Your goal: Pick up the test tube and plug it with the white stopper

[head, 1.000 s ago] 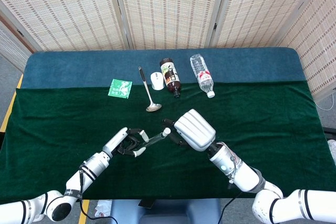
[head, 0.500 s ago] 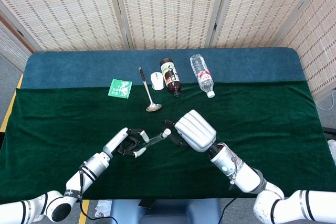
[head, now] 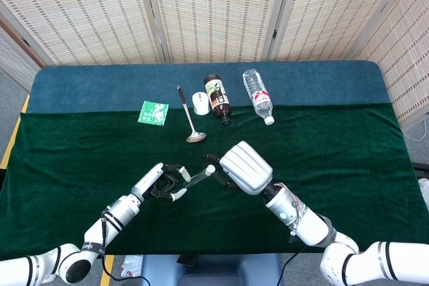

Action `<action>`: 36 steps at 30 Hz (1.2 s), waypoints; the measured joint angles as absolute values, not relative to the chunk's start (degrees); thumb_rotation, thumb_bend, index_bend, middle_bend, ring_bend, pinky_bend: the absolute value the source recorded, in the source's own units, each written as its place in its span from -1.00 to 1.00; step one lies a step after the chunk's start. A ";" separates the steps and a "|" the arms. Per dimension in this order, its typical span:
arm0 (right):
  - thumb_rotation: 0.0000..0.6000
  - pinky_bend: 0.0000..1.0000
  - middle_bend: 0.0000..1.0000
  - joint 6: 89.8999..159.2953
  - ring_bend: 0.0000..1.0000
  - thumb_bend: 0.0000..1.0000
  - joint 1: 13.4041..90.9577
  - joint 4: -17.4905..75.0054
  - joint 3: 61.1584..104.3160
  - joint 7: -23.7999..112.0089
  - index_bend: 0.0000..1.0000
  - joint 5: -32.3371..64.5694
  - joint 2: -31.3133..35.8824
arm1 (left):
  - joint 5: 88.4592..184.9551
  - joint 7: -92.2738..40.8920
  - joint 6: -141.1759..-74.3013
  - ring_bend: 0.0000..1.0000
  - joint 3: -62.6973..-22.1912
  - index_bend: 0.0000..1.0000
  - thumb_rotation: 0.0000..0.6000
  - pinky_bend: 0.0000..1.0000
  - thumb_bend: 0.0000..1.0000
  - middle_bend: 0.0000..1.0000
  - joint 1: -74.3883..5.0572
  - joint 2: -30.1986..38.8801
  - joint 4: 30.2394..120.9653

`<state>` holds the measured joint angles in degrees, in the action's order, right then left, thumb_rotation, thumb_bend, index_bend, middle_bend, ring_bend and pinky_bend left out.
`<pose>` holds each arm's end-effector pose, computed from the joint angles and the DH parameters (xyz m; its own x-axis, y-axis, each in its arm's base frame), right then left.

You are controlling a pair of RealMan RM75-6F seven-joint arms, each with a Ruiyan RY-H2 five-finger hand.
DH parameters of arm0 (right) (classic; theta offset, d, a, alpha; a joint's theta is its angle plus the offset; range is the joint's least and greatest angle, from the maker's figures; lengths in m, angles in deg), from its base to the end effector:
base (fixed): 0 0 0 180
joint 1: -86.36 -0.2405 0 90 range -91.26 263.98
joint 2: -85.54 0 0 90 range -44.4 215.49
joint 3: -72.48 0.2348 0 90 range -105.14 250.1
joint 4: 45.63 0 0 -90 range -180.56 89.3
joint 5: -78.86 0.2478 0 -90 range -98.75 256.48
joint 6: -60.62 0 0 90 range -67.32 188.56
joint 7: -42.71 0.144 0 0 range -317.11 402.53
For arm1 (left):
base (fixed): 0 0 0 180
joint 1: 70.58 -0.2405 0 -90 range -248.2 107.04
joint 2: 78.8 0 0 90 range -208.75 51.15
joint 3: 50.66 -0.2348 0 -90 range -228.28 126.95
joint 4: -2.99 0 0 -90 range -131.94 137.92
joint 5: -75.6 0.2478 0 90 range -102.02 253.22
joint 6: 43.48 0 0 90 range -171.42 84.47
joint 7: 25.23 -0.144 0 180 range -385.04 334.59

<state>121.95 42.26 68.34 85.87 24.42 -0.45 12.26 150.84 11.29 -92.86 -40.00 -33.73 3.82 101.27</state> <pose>-0.0096 -0.2739 0.0261 0.3085 -0.1115 0.9447 -0.7068 -0.6915 0.1492 -0.1015 0.2849 -0.0460 -0.4157 0.6308 0.6552 0.8282 -0.0351 0.5593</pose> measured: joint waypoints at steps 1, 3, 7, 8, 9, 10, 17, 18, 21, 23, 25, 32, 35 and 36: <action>1.00 1.00 0.99 121.91 1.00 0.04 42.18 68.35 85.92 24.28 0.57 -0.35 12.20 | 150.80 11.26 -92.87 0.87 -39.97 0.33 1.00 0.69 0.09 0.91 -33.70 3.84 101.30; 1.00 1.00 0.99 121.78 1.00 0.04 42.00 68.41 85.98 23.87 0.57 -0.07 12.09 | 150.72 11.29 -92.87 0.87 -39.91 0.33 1.00 0.69 0.09 0.91 -33.65 3.84 101.40; 1.00 1.00 0.99 121.45 1.00 0.04 41.61 68.40 85.94 23.20 0.57 0.43 11.62 | 150.61 11.44 -92.76 0.87 -39.86 0.33 1.00 0.69 0.09 0.91 -33.56 3.79 101.38; 1.00 1.00 0.99 121.42 1.00 0.04 41.54 68.34 85.93 23.09 0.57 0.51 11.45 | 150.58 11.46 -92.73 0.87 -39.87 0.33 1.00 0.69 0.09 0.91 -33.55 3.78 101.34; 1.00 1.00 0.99 121.38 1.00 0.03 41.43 68.24 85.91 22.97 0.57 0.62 11.20 | 150.54 11.51 -92.75 0.87 -39.87 0.33 1.00 0.69 0.09 0.91 -33.55 3.80 101.30; 1.00 1.00 0.99 121.35 1.00 0.04 41.35 68.15 85.89 22.90 0.57 0.71 10.99 | 150.52 11.59 -92.75 0.87 -39.87 0.33 1.00 0.69 0.09 0.91 -33.56 3.83 101.27; 1.00 1.00 0.99 120.97 1.00 0.03 40.68 67.57 85.76 22.39 0.57 1.18 9.75 | 150.59 12.15 -92.73 0.87 -39.84 0.33 1.00 0.69 0.09 0.91 -33.55 3.77 101.10; 1.00 1.00 0.99 120.93 1.00 0.03 40.57 67.51 85.76 22.26 0.57 1.29 9.56 | 150.58 12.25 -92.71 0.87 -39.80 0.33 1.00 0.69 0.09 0.91 -33.53 3.73 101.10; 1.00 1.00 0.99 120.81 1.00 0.03 40.35 67.30 85.77 22.05 0.57 1.71 9.19 | 150.56 12.41 -92.76 0.88 -39.72 0.33 1.00 0.69 0.10 0.91 -33.52 3.70 101.08; 1.00 1.00 0.99 120.71 1.00 0.03 40.24 67.13 85.73 21.97 0.57 1.92 9.01 | 150.58 12.47 -92.78 0.88 -39.73 0.33 1.00 0.69 0.10 0.91 -33.53 3.68 101.03; 1.00 1.00 0.99 120.64 1.00 0.04 40.16 66.93 85.66 21.87 0.57 2.15 8.88 | 150.57 12.54 -92.67 0.88 -39.77 0.33 1.00 0.69 0.10 0.91 -33.51 3.61 100.97; 1.00 1.00 0.99 120.68 1.00 0.04 39.97 66.45 85.68 22.17 0.57 2.57 8.44 | 150.65 12.90 -92.66 0.88 -39.83 0.34 1.00 0.69 0.10 0.91 -33.51 3.61 100.85; 1.00 1.00 0.99 120.52 1.00 0.04 39.85 66.24 85.58 22.31 0.57 2.87 8.15 | 150.70 12.89 -92.74 0.88 -39.82 0.34 1.00 0.69 0.10 0.91 -33.51 3.56 100.88; 1.00 1.00 0.99 120.49 1.00 0.03 39.82 66.19 85.54 22.39 0.57 2.90 8.07 | 150.68 12.90 -92.73 0.88 -39.82 0.34 1.00 0.69 0.10 0.91 -33.51 3.53 100.90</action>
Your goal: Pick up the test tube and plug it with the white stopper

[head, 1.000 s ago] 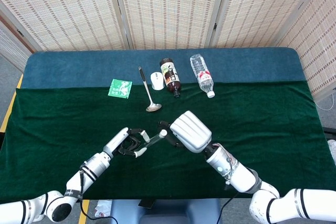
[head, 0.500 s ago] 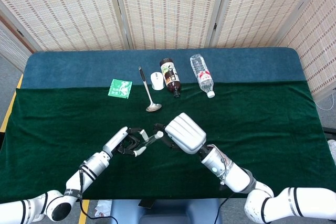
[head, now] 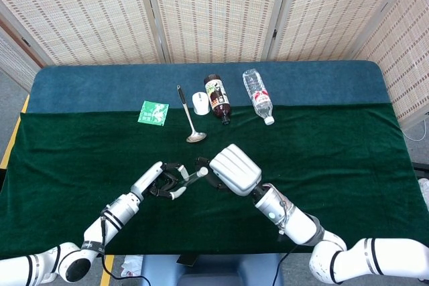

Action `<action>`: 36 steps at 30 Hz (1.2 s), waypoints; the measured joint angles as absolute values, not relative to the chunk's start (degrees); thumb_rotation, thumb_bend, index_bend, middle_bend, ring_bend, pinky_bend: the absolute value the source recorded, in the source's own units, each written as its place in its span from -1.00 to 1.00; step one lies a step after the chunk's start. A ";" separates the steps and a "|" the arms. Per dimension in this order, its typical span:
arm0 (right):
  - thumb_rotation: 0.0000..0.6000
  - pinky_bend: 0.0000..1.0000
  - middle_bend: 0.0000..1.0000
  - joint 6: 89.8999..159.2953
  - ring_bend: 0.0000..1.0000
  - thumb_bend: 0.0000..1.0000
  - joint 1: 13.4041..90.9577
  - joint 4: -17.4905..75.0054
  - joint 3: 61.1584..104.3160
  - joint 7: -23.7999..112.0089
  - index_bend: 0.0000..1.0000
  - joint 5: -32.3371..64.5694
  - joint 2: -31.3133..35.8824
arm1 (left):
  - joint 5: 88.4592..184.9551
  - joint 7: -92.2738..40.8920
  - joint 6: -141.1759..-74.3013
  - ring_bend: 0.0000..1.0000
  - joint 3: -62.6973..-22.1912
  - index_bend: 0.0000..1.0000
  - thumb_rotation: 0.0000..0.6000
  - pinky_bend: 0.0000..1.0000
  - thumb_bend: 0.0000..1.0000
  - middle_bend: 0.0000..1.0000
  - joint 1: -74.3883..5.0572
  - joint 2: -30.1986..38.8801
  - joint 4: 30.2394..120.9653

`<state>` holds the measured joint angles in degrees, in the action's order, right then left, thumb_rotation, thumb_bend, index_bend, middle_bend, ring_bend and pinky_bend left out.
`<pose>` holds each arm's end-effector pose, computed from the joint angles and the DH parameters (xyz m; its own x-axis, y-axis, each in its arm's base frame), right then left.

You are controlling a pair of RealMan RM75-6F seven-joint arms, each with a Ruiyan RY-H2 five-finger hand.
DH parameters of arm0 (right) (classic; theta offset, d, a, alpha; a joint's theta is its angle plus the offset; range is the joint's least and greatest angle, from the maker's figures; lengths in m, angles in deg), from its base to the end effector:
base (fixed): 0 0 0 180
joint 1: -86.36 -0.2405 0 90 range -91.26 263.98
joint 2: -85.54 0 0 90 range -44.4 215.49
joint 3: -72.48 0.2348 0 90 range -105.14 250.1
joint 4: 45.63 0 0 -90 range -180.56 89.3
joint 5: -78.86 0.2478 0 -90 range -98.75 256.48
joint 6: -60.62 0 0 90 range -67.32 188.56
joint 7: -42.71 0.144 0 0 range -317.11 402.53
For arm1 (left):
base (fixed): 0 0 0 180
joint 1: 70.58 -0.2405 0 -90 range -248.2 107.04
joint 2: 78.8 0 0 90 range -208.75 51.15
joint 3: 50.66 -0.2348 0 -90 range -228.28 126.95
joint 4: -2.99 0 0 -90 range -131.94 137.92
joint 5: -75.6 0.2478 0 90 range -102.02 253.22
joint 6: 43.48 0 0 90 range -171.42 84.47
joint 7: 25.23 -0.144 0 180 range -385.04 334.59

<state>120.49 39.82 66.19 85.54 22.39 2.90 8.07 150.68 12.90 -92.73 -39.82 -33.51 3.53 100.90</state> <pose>-0.0014 -0.2738 0.0051 0.3215 -0.1522 0.9346 -0.7103 -0.6915 0.1317 -0.1030 0.2882 -0.0444 -0.4336 0.6272 0.6470 0.8206 -0.0218 0.5710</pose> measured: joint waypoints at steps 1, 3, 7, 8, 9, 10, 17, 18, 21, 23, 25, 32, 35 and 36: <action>1.00 1.00 0.99 120.49 1.00 0.03 39.80 66.15 85.52 22.46 0.57 2.91 8.00 | 150.66 12.91 -92.73 0.88 -39.82 0.34 1.00 0.69 0.10 0.91 -33.51 3.50 100.91; 1.00 1.00 0.99 120.48 1.00 0.03 39.78 66.04 85.42 22.51 0.57 2.98 7.86 | 150.63 12.92 -92.71 0.88 -39.86 0.34 1.00 0.69 0.10 0.91 -33.53 3.46 100.92; 1.00 1.00 0.99 120.28 1.00 0.04 39.63 65.77 85.30 22.47 0.57 3.28 7.56 | 150.60 12.96 -92.74 0.88 -39.91 0.34 1.00 0.69 0.10 0.91 -33.56 3.49 100.86; 1.00 1.00 0.99 120.21 1.00 0.04 39.59 65.71 85.24 22.43 0.57 3.33 7.50 | 150.61 12.97 -92.73 0.88 -39.93 0.34 1.00 0.69 0.10 0.91 -33.56 3.49 100.85; 1.00 1.00 0.99 120.11 1.00 0.04 39.53 65.63 85.18 22.41 0.57 3.42 7.43 | 150.62 12.98 -92.68 0.88 -39.97 0.34 1.00 0.69 0.10 0.91 -33.55 3.48 100.84; 1.00 1.00 0.99 120.06 1.00 0.03 39.50 65.58 85.14 22.41 0.56 3.49 7.38 | 150.62 13.00 -92.67 0.88 -39.98 0.34 1.00 0.69 0.10 0.91 -33.55 3.46 100.83; 1.00 1.00 0.99 119.64 1.00 0.03 39.43 65.41 84.93 22.97 0.20 3.97 7.41 | 150.64 13.24 -92.65 0.88 -40.10 0.34 1.00 0.69 0.10 0.91 -33.64 3.43 100.62; 1.00 1.00 0.99 119.60 1.00 0.03 39.43 65.40 84.93 23.26 0.12 3.96 7.43 | 150.63 13.29 -92.64 0.88 -40.13 0.34 1.00 0.69 0.10 0.91 -33.65 3.45 100.56; 1.00 1.00 0.99 119.61 1.00 0.03 39.44 65.30 84.97 24.07 -0.07 3.70 7.46 | 150.64 13.32 -92.65 0.88 -40.20 0.34 1.00 0.69 0.10 0.91 -33.69 3.48 100.40; 1.00 1.00 0.99 119.65 1.00 0.03 39.44 65.25 85.03 24.47 -0.22 3.43 7.53 | 150.64 13.32 -92.63 0.88 -40.23 0.34 1.00 0.69 0.10 0.91 -33.71 3.47 100.34; 1.00 1.00 0.99 119.66 1.00 0.03 39.43 65.26 85.08 24.79 -0.32 3.31 7.65 | 150.64 13.26 -92.51 0.88 -40.26 0.34 1.00 0.69 0.10 0.91 -33.67 3.40 100.28; 1.00 1.00 0.98 119.50 1.00 0.03 39.42 65.24 84.90 25.04 -0.67 3.30 7.78 | 150.58 12.99 -92.43 0.88 -40.35 0.34 1.00 0.69 0.10 0.91 -33.69 3.10 100.29; 1.00 1.00 0.97 119.66 1.00 0.03 39.47 65.27 84.88 25.31 -0.79 3.01 7.77 | 150.42 12.89 -92.40 0.88 -40.33 0.34 1.00 0.69 0.10 0.91 -33.70 3.04 100.26; 1.00 1.00 0.97 119.82 1.00 0.03 39.53 65.41 84.91 25.54 -0.82 2.80 7.85 | 150.30 12.74 -92.43 0.88 -40.30 0.34 1.00 0.69 0.10 0.91 -33.70 3.05 100.20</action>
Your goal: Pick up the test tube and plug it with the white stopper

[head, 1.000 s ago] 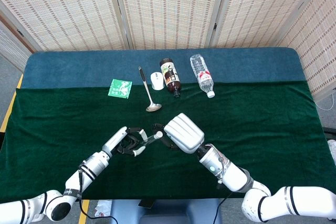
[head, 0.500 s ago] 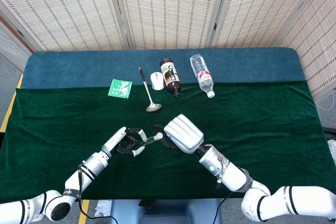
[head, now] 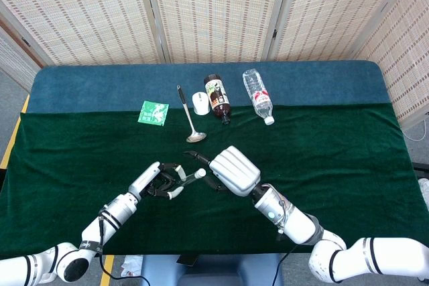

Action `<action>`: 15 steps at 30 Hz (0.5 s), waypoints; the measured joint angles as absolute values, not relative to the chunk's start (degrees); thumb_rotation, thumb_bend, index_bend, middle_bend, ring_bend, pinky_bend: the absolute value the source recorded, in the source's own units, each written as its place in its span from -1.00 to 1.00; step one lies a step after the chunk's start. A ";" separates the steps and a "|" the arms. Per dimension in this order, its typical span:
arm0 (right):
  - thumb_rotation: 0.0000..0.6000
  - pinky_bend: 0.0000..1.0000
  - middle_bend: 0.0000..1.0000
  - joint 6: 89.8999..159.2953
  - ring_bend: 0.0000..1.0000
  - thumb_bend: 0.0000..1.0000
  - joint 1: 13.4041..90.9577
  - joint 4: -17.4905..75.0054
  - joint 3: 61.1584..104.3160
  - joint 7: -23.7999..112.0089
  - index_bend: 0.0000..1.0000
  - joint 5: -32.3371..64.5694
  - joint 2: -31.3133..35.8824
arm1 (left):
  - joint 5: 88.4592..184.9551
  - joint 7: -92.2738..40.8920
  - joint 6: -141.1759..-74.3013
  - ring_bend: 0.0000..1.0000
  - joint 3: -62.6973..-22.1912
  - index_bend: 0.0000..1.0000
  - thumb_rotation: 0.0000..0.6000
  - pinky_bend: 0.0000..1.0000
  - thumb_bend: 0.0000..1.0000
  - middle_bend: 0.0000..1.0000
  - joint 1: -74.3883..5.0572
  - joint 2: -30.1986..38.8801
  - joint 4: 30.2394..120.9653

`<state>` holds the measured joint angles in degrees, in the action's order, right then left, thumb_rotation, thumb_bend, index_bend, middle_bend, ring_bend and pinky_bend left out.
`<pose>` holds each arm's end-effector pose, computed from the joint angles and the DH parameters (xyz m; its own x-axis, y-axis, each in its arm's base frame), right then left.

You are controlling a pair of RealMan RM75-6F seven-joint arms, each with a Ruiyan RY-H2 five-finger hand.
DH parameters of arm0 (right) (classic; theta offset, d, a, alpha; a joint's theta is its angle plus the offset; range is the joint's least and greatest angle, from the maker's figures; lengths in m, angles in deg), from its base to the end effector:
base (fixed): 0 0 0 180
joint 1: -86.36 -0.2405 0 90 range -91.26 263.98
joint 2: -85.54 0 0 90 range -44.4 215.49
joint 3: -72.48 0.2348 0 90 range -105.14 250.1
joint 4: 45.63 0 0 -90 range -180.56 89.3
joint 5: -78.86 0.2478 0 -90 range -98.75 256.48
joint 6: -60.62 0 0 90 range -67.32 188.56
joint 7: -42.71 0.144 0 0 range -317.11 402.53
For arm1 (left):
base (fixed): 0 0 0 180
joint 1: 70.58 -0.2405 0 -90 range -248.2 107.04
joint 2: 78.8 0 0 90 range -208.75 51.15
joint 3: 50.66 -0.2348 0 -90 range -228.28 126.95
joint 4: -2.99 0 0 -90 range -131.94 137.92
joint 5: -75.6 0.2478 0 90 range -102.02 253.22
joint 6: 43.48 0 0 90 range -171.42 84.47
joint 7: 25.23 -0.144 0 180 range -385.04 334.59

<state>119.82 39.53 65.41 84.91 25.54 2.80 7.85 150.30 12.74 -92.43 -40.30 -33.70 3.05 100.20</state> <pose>-0.0046 -0.2740 0.0006 0.3022 -0.1970 0.9326 -0.7226 -0.6855 0.0893 -0.1117 0.2898 -0.0439 -0.4249 0.6213 0.6584 0.8345 -0.0129 0.5508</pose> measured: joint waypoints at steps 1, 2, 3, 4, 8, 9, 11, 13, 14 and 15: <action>1.00 1.00 0.97 119.96 1.00 0.03 39.61 65.59 84.94 25.76 -0.84 2.61 7.98 | 150.24 12.49 -92.45 0.88 -40.30 0.34 1.00 0.69 0.10 0.91 -33.69 3.06 100.10; 1.00 1.00 0.97 120.13 1.00 0.04 39.71 65.84 84.98 25.96 -0.87 2.39 8.19 | 150.17 12.12 -92.49 0.88 -40.31 0.34 1.00 0.69 0.10 0.91 -33.68 3.08 99.96; 1.00 1.00 0.97 120.38 1.00 0.04 39.87 66.17 85.01 26.15 -0.87 2.10 8.60 | 150.07 11.45 -92.57 0.88 -40.35 0.34 1.00 0.69 0.10 0.91 -33.66 3.11 99.73; 1.00 1.00 0.97 120.59 1.00 0.04 40.03 66.42 85.04 26.23 -0.88 1.91 8.98 | 150.00 10.81 -92.67 0.88 -40.39 0.34 1.00 0.69 0.10 0.91 -33.66 3.14 99.50; 1.00 1.00 0.97 121.86 1.00 0.04 41.13 67.46 85.07 26.79 -0.88 1.09 11.25 | 149.60 6.43 -93.56 0.88 -40.70 0.34 1.00 0.69 0.10 0.91 -33.68 3.43 98.13; 1.00 1.00 0.97 122.35 1.00 0.04 41.64 67.70 85.05 27.16 -0.88 0.90 12.11 | 149.41 4.60 -93.88 0.88 -40.84 0.34 1.00 0.69 0.10 0.91 -33.69 3.56 97.60; 1.00 1.00 0.97 123.16 1.00 0.04 42.54 67.91 84.99 27.62 -0.88 0.73 13.51 | 149.06 1.52 -94.32 0.88 -41.10 0.34 1.00 0.69 0.10 0.91 -33.66 3.77 96.76; 1.00 1.00 0.97 124.14 1.00 0.03 43.74 68.05 84.86 28.00 -0.88 0.72 15.28 | 148.53 -2.75 -94.84 0.88 -41.48 0.34 1.00 0.69 0.10 0.91 -33.58 4.11 95.71; 1.00 1.00 0.97 124.52 1.00 0.03 44.26 68.09 84.77 28.13 -0.88 0.75 16.01 | 148.25 -4.81 -95.05 0.87 -41.67 0.34 1.00 0.69 0.10 0.91 -33.53 4.30 95.27; 1.00 1.00 0.97 125.01 1.00 0.03 44.95 68.13 84.62 28.28 -0.88 0.79 16.88 | 147.83 -7.71 -95.34 0.87 -41.92 0.34 1.00 0.69 0.10 0.91 -33.44 4.57 94.69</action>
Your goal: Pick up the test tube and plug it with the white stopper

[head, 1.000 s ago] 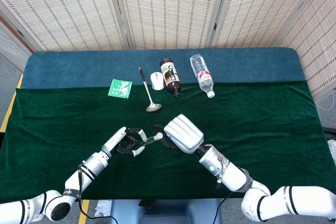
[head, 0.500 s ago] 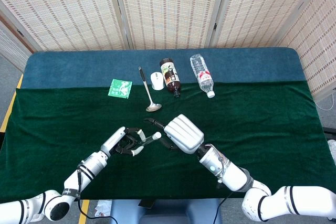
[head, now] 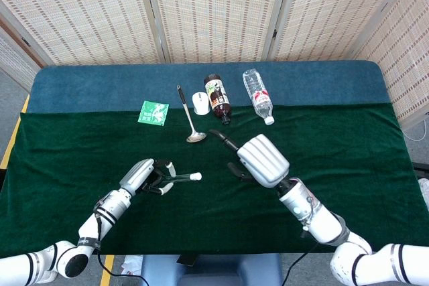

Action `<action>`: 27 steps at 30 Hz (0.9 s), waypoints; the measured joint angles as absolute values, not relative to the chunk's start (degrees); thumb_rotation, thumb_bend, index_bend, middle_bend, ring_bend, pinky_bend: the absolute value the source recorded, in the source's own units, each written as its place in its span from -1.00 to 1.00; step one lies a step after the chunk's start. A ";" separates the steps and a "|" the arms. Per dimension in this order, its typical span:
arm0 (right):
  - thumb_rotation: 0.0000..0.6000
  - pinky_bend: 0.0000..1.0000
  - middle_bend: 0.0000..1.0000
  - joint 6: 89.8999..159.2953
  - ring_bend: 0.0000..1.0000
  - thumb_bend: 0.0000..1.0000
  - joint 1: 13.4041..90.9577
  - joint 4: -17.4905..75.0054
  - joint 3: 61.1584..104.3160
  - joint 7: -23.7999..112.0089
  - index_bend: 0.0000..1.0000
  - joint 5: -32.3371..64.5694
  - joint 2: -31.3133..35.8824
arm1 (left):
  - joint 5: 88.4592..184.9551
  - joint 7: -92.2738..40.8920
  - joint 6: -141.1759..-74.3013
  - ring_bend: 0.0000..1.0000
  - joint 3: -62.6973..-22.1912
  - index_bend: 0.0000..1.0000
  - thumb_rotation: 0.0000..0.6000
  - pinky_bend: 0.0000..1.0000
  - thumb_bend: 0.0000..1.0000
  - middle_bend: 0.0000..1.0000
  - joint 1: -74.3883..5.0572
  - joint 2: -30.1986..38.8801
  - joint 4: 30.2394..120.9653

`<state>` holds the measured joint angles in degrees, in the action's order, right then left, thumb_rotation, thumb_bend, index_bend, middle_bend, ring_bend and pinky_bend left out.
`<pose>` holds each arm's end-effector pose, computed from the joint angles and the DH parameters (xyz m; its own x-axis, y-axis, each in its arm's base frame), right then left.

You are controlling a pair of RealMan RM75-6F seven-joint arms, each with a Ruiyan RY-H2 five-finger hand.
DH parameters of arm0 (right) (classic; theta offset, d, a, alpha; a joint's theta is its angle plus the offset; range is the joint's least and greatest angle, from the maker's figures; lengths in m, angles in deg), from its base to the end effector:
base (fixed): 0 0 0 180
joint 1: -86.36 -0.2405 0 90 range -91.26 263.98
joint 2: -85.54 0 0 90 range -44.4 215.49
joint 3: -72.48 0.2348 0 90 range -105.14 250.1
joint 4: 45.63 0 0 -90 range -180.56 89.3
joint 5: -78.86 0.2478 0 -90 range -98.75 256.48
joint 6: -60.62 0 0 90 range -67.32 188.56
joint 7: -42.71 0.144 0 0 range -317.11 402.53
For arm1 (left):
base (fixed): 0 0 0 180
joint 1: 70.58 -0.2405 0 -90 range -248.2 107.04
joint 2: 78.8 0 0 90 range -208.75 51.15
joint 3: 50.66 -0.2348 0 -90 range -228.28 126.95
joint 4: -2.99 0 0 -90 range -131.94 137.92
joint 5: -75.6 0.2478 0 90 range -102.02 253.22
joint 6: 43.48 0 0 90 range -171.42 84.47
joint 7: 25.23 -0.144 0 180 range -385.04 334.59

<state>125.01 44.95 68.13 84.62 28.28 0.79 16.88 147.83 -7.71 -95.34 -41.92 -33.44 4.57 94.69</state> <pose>-0.0421 -0.2853 0.0461 0.2896 -0.1038 0.9515 -0.7737 -0.6106 0.1688 -0.1392 0.3035 -0.0447 -0.1009 0.5176 0.8496 0.9540 -0.1921 0.2304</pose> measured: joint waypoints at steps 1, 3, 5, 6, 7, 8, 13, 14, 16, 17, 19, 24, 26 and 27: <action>1.00 1.00 0.97 125.41 1.00 0.04 45.47 68.13 84.49 28.38 -0.88 0.80 17.44 | 147.46 -9.99 -95.59 0.87 -42.10 0.34 1.00 0.69 0.10 0.91 -33.37 4.83 94.28; 1.00 1.00 0.97 126.22 1.00 0.03 46.58 68.01 84.04 28.59 -0.88 0.77 18.55 | 146.37 -15.56 -96.24 0.87 -42.50 0.34 1.00 0.69 0.10 0.91 -33.20 5.62 93.40; 1.00 1.00 0.97 126.72 1.00 0.03 47.43 67.79 83.58 28.78 -0.88 0.67 19.28 | 145.18 -20.48 -96.85 0.87 -42.81 0.34 1.00 0.69 0.10 0.91 -33.03 6.53 92.64; 1.00 1.00 0.97 126.91 1.00 0.03 47.94 67.59 83.23 28.89 -0.88 0.56 19.66 | 144.30 -23.76 -97.26 0.87 -43.00 0.34 1.00 0.69 0.10 0.91 -32.88 7.26 92.11; 1.00 1.00 0.97 127.09 1.00 0.04 48.31 67.42 82.99 28.94 -0.88 0.46 19.87 | 143.60 -26.19 -97.57 0.87 -43.13 0.33 1.00 0.69 0.10 0.91 -32.75 7.86 91.69; 1.00 1.00 0.97 127.30 1.00 0.03 48.66 67.23 82.77 28.96 -0.88 0.34 20.04 | 142.87 -28.59 -97.86 0.87 -43.26 0.33 1.00 0.69 0.10 0.91 -32.61 8.50 91.26; 1.00 1.00 0.97 128.28 1.00 0.03 50.39 66.25 81.90 29.39 -0.88 0.03 20.77 | 138.10 -40.57 -99.40 0.87 -43.64 0.29 1.00 0.69 0.10 0.91 -31.58 12.38 89.03; 1.00 1.00 0.97 128.36 1.00 0.03 50.64 66.07 81.79 29.63 -0.88 0.01 20.87 | 137.06 -42.22 -99.62 0.87 -43.64 0.28 1.00 0.69 0.10 0.91 -31.38 13.07 88.71; 1.00 1.00 0.97 128.47 1.00 0.03 51.12 65.59 81.55 30.21 -0.88 -0.07 21.01 | 134.99 -45.30 -100.02 0.87 -43.58 0.26 1.00 0.69 0.10 0.91 -30.90 14.48 87.99; 1.00 1.00 0.97 128.49 1.00 0.04 51.28 65.40 81.47 30.46 -0.88 -0.13 21.04 | 134.34 -46.38 -100.17 0.87 -43.56 0.24 1.00 0.69 0.10 0.91 -30.72 14.96 87.69; 1.00 1.00 0.97 128.48 1.00 0.03 51.63 65.03 81.28 31.12 -0.88 -0.25 21.07 | 132.94 -48.56 -100.45 0.87 -43.51 0.18 1.00 0.69 0.09 0.91 -30.34 15.91 87.14; 1.00 1.00 0.97 128.54 1.00 0.04 52.48 64.22 81.15 32.32 -0.88 -0.34 21.12 | 130.32 -51.94 -100.66 0.87 -43.29 -0.04 1.00 0.69 0.09 0.91 -29.66 17.08 86.90; 1.00 1.00 0.97 128.56 1.00 0.04 52.69 64.03 81.21 32.59 -0.88 -0.31 21.16 | 129.77 -52.76 -100.75 0.86 -43.29 -0.08 1.00 0.69 0.09 0.91 -29.54 17.21 86.98; 1.00 1.00 0.97 128.54 1.00 0.03 52.81 63.96 81.25 32.75 -0.88 -0.25 21.19 | 129.42 -53.07 -100.76 0.86 -43.29 -0.10 1.00 0.69 0.09 0.91 -29.50 17.26 87.09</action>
